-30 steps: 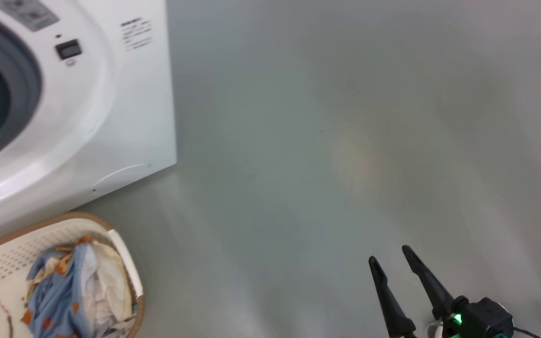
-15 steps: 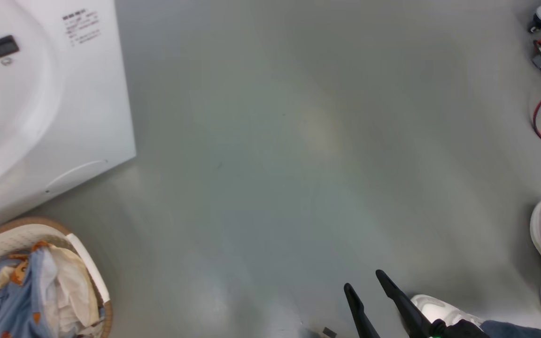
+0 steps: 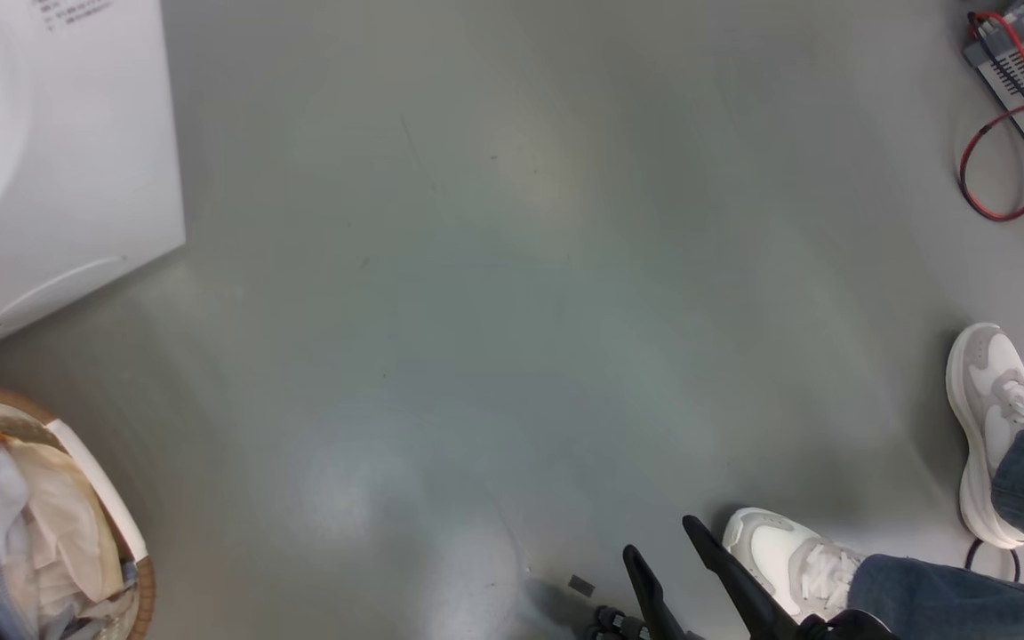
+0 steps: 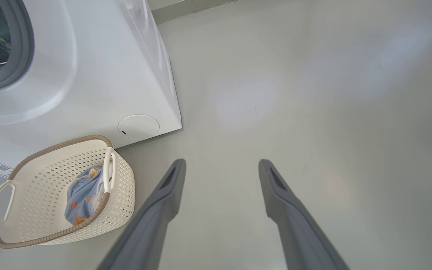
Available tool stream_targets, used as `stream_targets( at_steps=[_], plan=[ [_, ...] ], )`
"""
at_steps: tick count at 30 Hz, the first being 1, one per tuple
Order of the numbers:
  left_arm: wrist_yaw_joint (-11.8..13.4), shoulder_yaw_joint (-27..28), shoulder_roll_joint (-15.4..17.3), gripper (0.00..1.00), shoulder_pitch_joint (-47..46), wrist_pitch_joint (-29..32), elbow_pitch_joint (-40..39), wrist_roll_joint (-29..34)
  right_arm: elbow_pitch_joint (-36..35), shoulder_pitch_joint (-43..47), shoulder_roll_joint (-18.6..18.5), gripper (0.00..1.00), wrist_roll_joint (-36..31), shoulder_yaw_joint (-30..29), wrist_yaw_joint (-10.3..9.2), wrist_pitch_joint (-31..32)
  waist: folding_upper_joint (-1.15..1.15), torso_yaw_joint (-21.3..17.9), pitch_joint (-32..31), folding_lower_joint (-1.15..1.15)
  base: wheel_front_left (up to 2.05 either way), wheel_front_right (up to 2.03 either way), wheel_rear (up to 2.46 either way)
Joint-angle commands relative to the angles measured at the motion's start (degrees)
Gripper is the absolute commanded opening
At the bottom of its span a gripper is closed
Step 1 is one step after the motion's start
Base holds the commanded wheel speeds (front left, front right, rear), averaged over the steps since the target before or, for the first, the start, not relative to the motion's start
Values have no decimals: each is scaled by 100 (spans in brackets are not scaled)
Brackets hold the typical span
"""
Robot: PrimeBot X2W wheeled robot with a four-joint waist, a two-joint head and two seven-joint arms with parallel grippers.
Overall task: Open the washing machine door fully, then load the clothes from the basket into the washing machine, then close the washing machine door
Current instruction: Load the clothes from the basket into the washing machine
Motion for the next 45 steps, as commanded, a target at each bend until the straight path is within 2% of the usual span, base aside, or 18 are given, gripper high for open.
stream_targets(
  at_steps=[1, 8, 9, 11, 12, 19, 26, 31, 36, 45],
  plan=[
    [-32, 47, 324, 0, -105, -36, -121, 17, -116, 63, -106, 100, 66, 145, 9, -69, 0, -49, 89, 0, 0, 0, 0],
    [-49, -99, 344, 0, -271, -92, -97, 98, -105, -24, -106, 100, 78, 223, 9, -69, 0, -44, 113, 0, 0, 0, 0],
    [-50, -142, 350, 10, -285, -63, -84, 129, -104, -26, -106, 100, 76, 226, 9, -69, 0, -45, 106, 0, 0, 0, 0],
    [-38, -242, 363, 49, -301, 50, -31, 201, -102, -25, -106, 100, 73, 223, 9, -69, 0, -42, 87, 0, 0, 0, 0],
    [-20, -283, 367, 100, -315, 109, 2, 231, -98, -21, -106, 100, 74, 219, 9, -69, 0, -38, 76, 0, 0, 0, 0],
    [6, -543, 275, 100, -362, 423, 212, 357, -1, 5, -106, 100, 104, 116, 9, -69, 0, 76, -41, 0, 0, 0, 0],
    [294, -465, -27, 100, -338, 221, 341, 229, 92, -119, -106, 100, 112, 6, 9, -69, 0, 290, -200, 0, 0, 0, 0],
    [508, -409, -426, 100, -112, -84, 470, 93, 174, -222, -106, 100, 66, -160, 9, -69, 0, 527, -420, 0, 0, 0, 0],
    [536, -409, -849, 100, 113, -300, 604, -51, 263, -309, -106, 100, 31, -288, 9, -69, 0, 763, -668, 0, 0, 0, 0],
    [539, -445, -1383, 100, 434, -716, 952, -203, 438, -405, -106, 100, -21, -498, 9, -69, 0, 1095, -1131, 0, 0, 0, 0]
  ],
)
